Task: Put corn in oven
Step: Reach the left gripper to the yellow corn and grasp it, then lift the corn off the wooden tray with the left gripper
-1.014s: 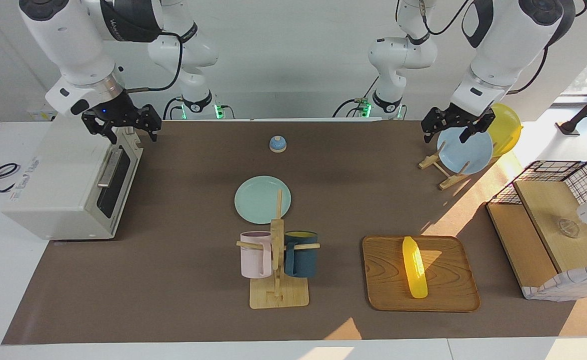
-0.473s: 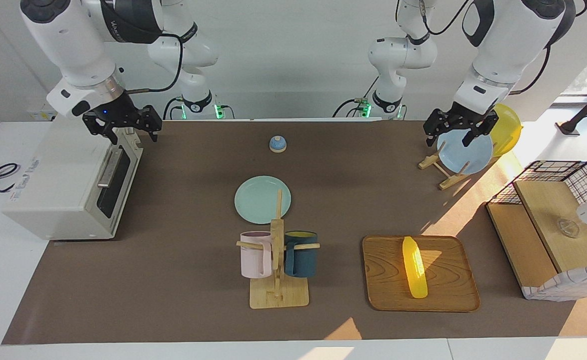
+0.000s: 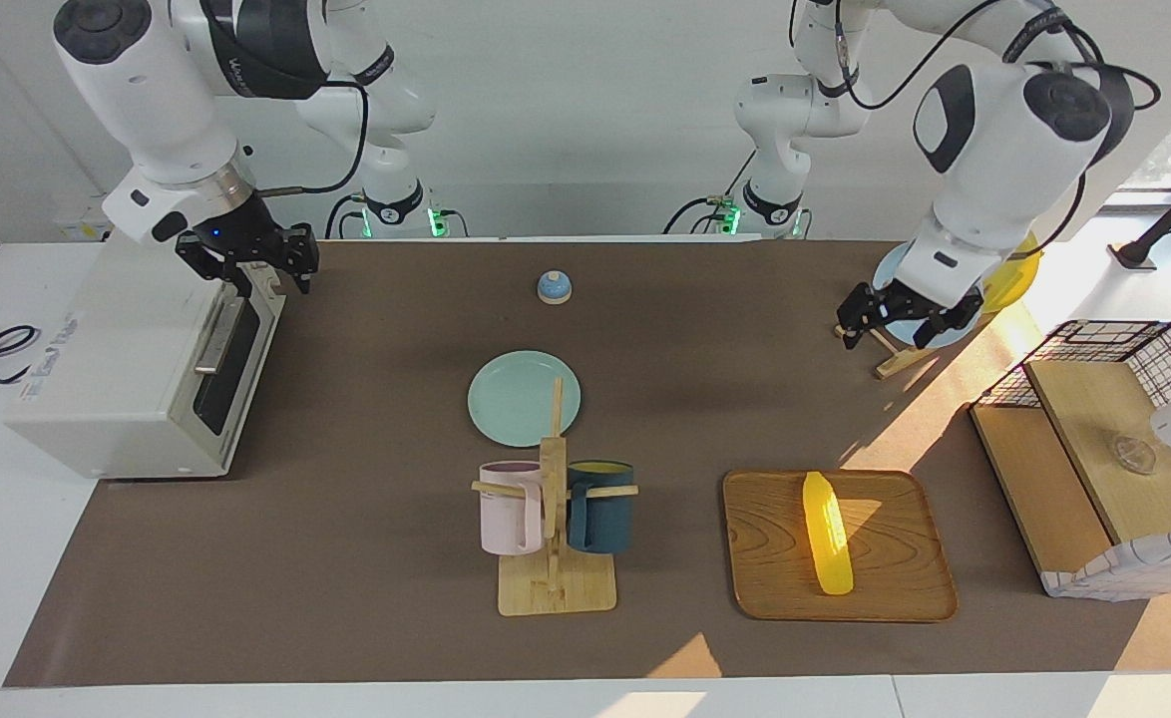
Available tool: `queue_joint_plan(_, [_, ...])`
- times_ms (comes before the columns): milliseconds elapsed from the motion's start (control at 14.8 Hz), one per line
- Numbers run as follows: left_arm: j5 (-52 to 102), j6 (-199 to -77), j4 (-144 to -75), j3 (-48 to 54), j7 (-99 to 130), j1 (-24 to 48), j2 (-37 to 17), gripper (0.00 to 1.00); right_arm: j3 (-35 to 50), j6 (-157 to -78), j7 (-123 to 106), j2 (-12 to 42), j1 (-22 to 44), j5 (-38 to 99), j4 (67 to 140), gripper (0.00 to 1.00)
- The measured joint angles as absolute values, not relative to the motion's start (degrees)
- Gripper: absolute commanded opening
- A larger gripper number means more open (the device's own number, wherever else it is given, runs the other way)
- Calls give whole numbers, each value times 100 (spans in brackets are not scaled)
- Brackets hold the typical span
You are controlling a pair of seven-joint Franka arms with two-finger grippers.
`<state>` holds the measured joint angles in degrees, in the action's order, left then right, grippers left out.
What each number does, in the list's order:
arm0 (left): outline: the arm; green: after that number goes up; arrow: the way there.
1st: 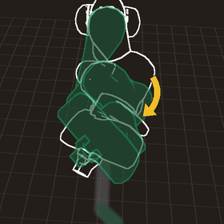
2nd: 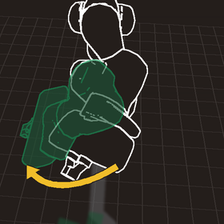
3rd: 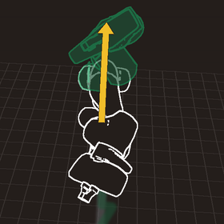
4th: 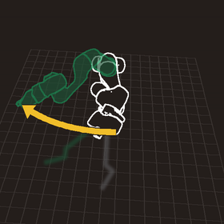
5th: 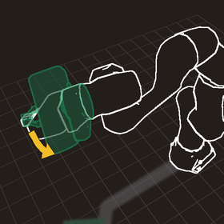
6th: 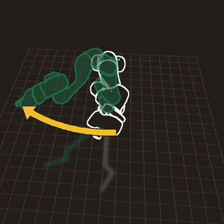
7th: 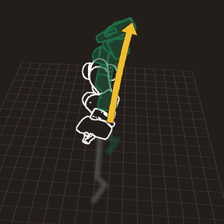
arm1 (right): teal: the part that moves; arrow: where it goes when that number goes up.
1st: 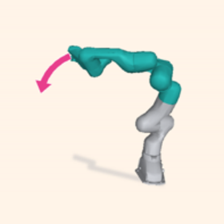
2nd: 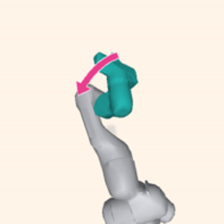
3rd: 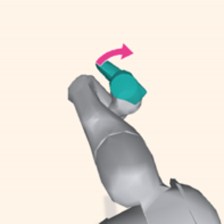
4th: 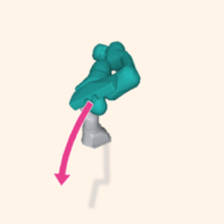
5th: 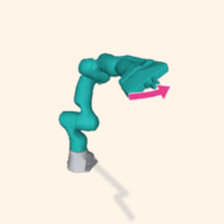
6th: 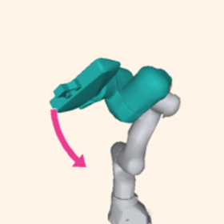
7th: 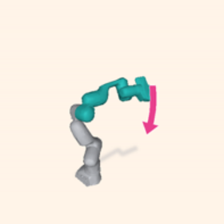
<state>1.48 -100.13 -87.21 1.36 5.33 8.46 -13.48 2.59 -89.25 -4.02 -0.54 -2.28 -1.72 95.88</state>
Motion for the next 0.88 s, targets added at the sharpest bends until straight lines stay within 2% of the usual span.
queue_joint_plan(338, [148,-11192,-8113,152,376,868,-2893,100,234,-10051,-467,-334,-1027,-172,10634,0])
queue_joint_plan(541, [147,-11908,-7750,174,172,956,-3658,100,224,-10309,-468,-461,-1154,-172,11075,0])
queue_joint_plan(676, [146,-12197,-7659,175,68,998,-3889,100,224,-10496,-468,-506,-1168,-172,11255,0])
queue_joint_plan(878, [146,-12428,-7721,164,-224,1002,-3929,100,223,-10752,-468,-517,-1205,-173,11507,0])
